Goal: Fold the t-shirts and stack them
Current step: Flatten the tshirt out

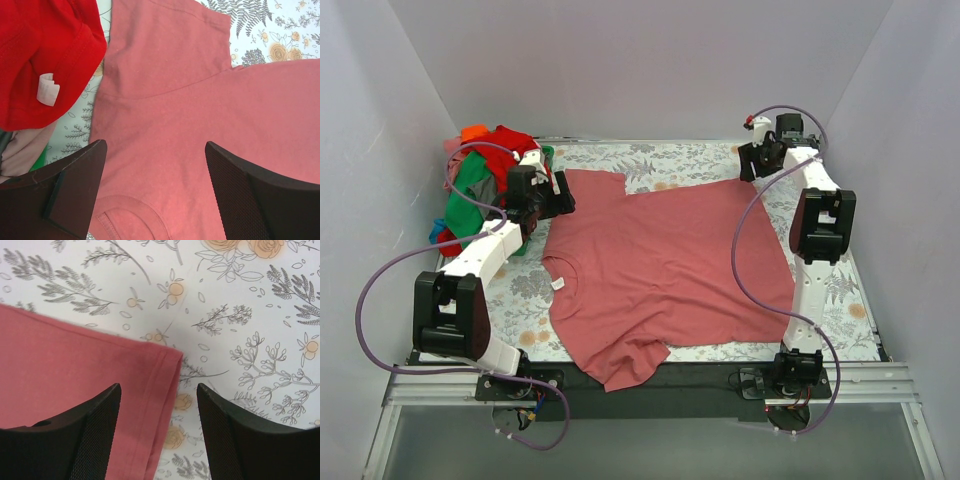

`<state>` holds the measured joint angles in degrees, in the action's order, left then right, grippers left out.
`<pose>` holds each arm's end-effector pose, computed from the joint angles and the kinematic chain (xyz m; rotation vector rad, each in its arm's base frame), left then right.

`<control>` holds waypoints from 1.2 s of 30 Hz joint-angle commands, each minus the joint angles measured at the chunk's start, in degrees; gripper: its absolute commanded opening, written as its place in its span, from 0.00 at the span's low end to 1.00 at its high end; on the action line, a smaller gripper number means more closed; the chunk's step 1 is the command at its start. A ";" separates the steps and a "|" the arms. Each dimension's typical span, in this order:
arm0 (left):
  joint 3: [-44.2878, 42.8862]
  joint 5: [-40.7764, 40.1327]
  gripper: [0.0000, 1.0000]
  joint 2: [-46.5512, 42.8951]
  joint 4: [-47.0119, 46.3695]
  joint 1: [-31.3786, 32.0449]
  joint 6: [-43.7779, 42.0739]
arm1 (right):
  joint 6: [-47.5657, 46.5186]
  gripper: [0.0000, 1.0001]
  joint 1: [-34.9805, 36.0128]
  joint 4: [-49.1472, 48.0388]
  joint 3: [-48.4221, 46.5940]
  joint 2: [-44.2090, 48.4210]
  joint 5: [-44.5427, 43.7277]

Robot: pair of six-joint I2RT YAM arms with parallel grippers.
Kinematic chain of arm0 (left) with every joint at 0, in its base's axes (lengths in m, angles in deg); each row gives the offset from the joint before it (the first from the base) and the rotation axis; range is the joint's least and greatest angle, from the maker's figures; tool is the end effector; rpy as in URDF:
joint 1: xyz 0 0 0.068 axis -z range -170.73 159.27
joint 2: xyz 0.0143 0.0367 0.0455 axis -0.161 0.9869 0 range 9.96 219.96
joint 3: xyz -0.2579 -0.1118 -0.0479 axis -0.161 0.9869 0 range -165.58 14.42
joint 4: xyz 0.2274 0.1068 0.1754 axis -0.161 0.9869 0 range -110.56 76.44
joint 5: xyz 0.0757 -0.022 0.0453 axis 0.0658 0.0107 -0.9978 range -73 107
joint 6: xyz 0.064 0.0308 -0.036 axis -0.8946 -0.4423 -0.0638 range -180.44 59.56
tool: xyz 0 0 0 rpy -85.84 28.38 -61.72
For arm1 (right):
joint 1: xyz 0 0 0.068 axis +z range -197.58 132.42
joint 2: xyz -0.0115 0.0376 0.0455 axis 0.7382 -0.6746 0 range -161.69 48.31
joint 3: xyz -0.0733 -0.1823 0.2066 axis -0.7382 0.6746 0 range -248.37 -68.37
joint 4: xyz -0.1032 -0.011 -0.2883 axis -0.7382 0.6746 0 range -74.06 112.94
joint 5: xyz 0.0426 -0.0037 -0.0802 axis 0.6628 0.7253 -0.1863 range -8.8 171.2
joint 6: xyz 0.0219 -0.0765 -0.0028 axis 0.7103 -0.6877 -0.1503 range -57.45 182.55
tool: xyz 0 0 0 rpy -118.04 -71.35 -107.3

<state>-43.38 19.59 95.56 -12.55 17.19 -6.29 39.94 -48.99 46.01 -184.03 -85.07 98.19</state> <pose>0.3968 -0.0583 0.2227 -0.8680 2.1008 -0.6437 0.6010 0.0051 0.1794 -0.5677 2.2941 0.1552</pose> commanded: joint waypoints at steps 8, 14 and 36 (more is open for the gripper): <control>0.23 -0.22 0.78 -2.02 -1.15 -0.19 -1.24 | 2.83 0.67 -0.88 1.84 -14.33 -10.40 -0.56; 0.23 -0.13 0.78 -1.76 -1.07 -0.19 -1.24 | 4.15 0.65 -0.88 1.67 -15.83 -12.51 1.46; 0.14 0.05 0.78 -1.76 -1.24 -0.19 -1.42 | 3.98 0.07 -2.37 4.65 -11.00 -12.17 4.18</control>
<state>-43.32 19.59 95.56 -12.90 17.19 -6.71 44.05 -50.78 47.97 -196.05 -97.31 101.58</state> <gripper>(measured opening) 0.782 0.105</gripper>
